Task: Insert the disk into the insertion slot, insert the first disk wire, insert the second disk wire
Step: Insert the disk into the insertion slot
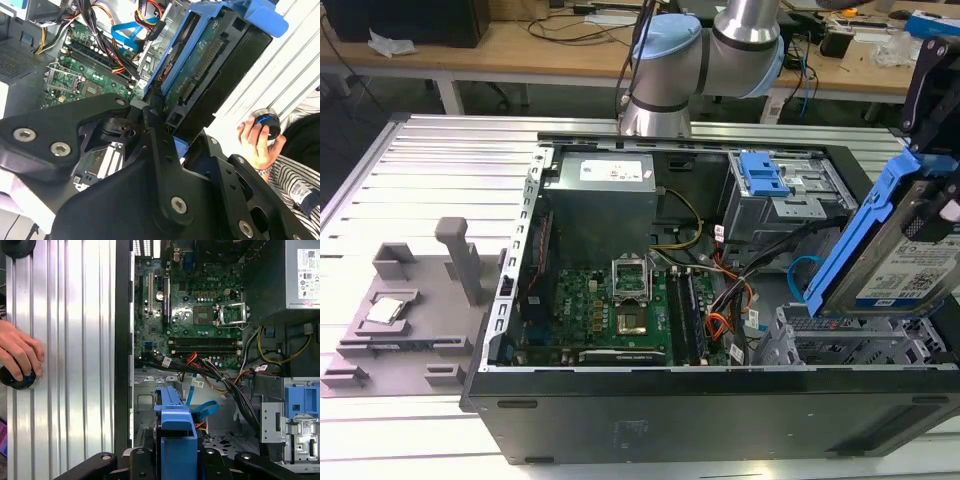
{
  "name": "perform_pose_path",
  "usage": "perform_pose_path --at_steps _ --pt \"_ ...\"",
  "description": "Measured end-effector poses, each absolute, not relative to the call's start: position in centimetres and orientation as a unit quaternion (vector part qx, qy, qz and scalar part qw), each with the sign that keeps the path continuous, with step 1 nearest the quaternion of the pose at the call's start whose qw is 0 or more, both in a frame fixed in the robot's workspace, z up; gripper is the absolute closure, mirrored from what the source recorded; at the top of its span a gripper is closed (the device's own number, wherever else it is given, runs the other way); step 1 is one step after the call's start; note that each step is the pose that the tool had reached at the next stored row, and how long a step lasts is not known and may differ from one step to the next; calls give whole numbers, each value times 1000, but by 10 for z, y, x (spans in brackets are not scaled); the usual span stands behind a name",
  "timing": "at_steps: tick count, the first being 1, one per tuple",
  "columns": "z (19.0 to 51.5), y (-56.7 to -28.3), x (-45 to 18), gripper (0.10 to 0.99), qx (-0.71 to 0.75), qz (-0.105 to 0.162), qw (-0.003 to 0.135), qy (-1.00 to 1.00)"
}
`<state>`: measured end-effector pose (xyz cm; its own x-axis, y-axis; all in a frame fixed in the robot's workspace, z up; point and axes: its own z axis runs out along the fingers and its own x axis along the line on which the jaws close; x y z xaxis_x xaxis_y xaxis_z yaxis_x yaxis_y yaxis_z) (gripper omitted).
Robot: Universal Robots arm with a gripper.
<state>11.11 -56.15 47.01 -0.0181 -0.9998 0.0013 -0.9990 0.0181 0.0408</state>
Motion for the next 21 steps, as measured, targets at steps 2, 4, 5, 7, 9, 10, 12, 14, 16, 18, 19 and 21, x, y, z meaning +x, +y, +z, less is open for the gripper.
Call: perform_pose_path --at_steps 2,4,5,7,9,10,12,14,16,18,19,21 --pt "466 -561 112 722 700 -14 15 -713" --pt "459 -561 112 722 700 -15 15 -713" --pt "457 -560 112 722 700 -15 16 -713" --pt "452 -560 112 722 700 -15 16 -714" --pt "449 -559 112 722 700 -16 15 -714" --pt "448 -559 112 722 700 -16 15 -714" --pt "446 -558 112 722 700 -17 14 -714" --pt "445 -557 112 722 700 -18 12 -714" --pt "442 -556 111 722 700 -19 11 -714" --pt "440 -556 109 722 700 -20 11 -713" --pt "436 -556 109 722 700 -20 11 -713" --pt "430 -556 109 722 700 -20 11 -713"
